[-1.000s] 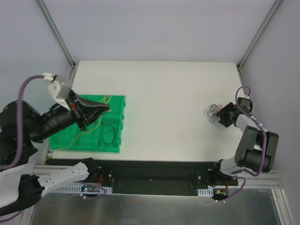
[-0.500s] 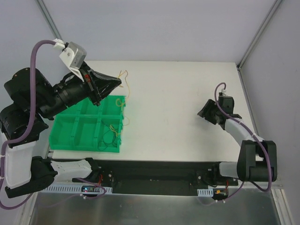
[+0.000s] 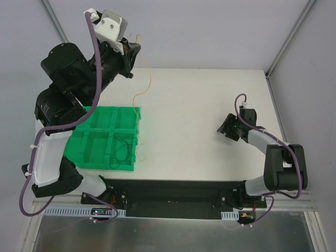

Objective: Untangle the cables

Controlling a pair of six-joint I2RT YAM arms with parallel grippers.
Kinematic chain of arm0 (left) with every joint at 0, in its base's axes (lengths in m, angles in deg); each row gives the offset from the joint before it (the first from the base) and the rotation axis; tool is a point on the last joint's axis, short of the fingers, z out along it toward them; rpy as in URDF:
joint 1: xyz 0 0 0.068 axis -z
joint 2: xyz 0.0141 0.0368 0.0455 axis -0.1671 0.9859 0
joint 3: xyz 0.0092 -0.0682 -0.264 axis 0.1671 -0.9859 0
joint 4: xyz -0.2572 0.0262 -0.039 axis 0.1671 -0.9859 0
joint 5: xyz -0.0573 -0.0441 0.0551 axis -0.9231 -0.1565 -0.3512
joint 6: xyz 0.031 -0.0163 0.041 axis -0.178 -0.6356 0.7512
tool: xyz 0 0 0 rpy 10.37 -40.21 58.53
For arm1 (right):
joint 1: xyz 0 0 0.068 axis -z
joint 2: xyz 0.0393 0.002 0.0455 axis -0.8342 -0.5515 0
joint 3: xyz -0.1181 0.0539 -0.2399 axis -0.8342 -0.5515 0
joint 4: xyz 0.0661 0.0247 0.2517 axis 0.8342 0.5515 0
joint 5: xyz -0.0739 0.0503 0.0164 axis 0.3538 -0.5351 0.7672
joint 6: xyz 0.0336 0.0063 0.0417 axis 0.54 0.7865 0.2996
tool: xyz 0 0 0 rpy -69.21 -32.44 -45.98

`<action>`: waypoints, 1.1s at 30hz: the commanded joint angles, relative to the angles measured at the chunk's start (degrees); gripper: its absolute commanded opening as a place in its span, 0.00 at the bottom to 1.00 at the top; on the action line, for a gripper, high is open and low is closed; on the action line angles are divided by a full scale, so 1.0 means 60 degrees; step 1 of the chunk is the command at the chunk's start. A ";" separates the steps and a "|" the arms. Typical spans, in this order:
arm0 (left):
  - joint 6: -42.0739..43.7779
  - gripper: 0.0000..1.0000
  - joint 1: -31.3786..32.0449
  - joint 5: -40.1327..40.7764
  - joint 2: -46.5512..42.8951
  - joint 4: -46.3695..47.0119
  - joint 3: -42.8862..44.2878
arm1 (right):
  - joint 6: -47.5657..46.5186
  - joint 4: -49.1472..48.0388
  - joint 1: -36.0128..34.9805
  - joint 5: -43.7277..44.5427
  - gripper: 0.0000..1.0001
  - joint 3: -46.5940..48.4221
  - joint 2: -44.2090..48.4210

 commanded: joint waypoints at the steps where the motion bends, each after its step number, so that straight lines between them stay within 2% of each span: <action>1: 0.2028 0.00 -0.0010 0.1526 -0.0030 0.2439 0.0392 | -0.0071 -0.0341 -0.0052 -0.0099 0.57 0.0394 -0.0275; 7: 0.3392 0.00 -0.0156 0.2053 0.0044 0.4154 0.0115 | -0.0027 -0.0386 -0.0125 -0.0246 0.57 0.0497 -0.0539; 14: 0.2092 0.00 -0.1649 0.1425 -0.0586 0.4595 -0.1950 | -0.0012 -0.0327 -0.0125 -0.0334 0.57 0.0585 -0.0598; 18: 0.1724 0.00 -0.2353 0.1745 -0.0951 0.4595 -0.3076 | -0.0041 -0.0312 -0.0125 -0.0276 0.57 0.0585 -0.0554; 24: 0.1446 0.00 -0.2691 0.2200 -0.1698 0.4625 -0.4630 | 0.0017 -0.0312 -0.0140 -0.0466 0.57 0.0717 -0.0847; 28: 0.0759 0.00 -0.2808 0.1966 -0.2255 0.4625 -0.5598 | 0.0047 -0.0327 -0.0140 -0.0553 0.57 0.0746 -0.0920; 33: 0.0435 0.00 -0.2808 0.1572 -0.2242 0.4537 -0.5221 | 0.0076 -0.0356 -0.0125 -0.0597 0.57 0.0746 -0.0993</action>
